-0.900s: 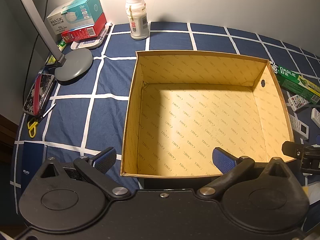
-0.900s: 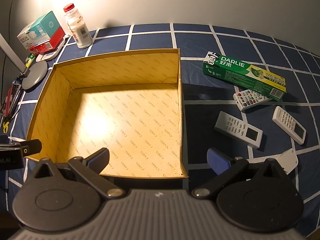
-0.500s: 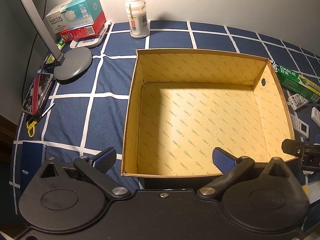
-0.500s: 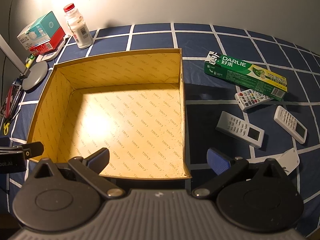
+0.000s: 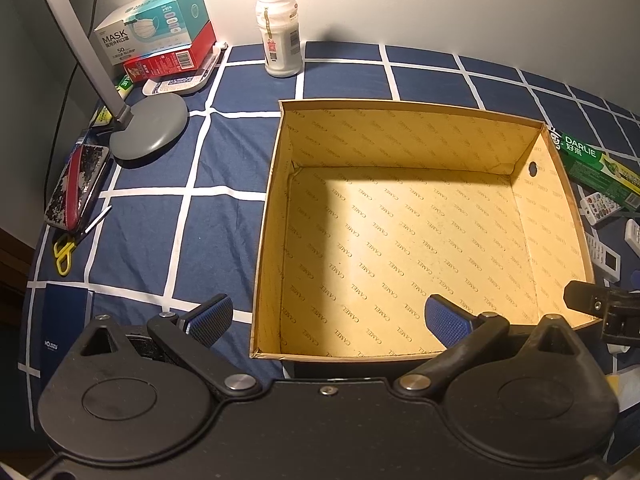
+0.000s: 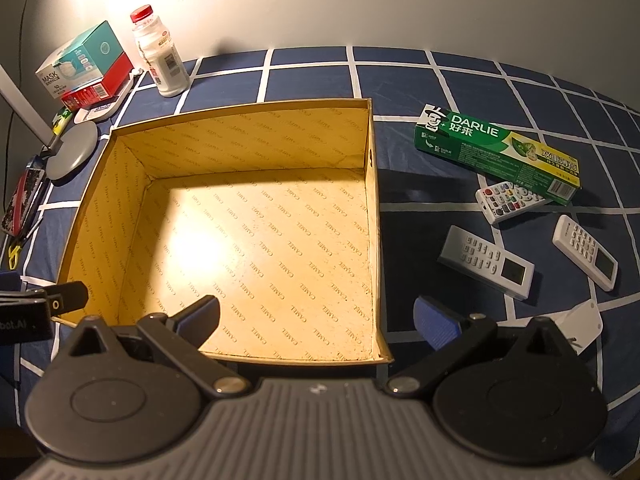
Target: Organize objects
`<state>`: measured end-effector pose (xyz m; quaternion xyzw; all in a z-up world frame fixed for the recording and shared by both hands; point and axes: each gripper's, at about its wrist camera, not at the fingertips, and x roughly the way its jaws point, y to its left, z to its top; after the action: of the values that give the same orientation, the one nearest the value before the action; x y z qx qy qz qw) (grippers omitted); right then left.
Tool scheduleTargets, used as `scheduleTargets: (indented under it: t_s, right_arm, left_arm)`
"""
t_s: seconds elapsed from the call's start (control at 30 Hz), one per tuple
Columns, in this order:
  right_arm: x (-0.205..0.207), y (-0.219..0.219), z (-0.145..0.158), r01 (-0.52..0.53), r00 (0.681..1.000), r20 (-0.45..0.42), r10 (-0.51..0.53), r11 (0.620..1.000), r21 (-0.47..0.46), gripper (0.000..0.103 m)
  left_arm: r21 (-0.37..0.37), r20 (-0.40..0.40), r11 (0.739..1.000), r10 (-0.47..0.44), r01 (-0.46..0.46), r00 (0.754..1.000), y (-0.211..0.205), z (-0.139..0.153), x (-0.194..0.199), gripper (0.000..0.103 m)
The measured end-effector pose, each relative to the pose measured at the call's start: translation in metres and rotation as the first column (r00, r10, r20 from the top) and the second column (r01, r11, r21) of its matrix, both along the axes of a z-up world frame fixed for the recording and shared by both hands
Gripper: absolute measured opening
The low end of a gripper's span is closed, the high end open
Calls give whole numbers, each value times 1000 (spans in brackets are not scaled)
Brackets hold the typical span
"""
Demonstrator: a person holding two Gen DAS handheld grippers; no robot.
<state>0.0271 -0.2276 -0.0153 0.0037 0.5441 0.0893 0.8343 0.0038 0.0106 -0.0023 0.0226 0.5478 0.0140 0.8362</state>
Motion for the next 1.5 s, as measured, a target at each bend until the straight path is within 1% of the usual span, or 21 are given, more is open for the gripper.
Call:
scheduleTargets:
  t_s: [0.33, 0.93, 1.27, 1.5]
  right_arm:
    - [3, 3, -1, -27, 1000, -6, 27, 1000, -2, 101]
    - [1, 2, 2, -43, 999, 23, 44, 999, -13, 101]
    - [-2, 2, 4, -35, 999, 30, 35, 999, -10, 101]
    - [-4, -4, 7, -7, 1000, 27, 6, 1000, 24, 101]
  left_arm:
    - [-1, -2, 1000, -8, 8, 1000, -2, -2, 2, 103]
    - [2, 0, 1000, -10, 10, 1000, -3, 0, 3, 103]
    - [2, 6, 1000, -14, 14, 1000, -1, 3, -1, 103]
    - [1, 5, 1000, -25, 25, 1000, -4, 4, -4, 103]
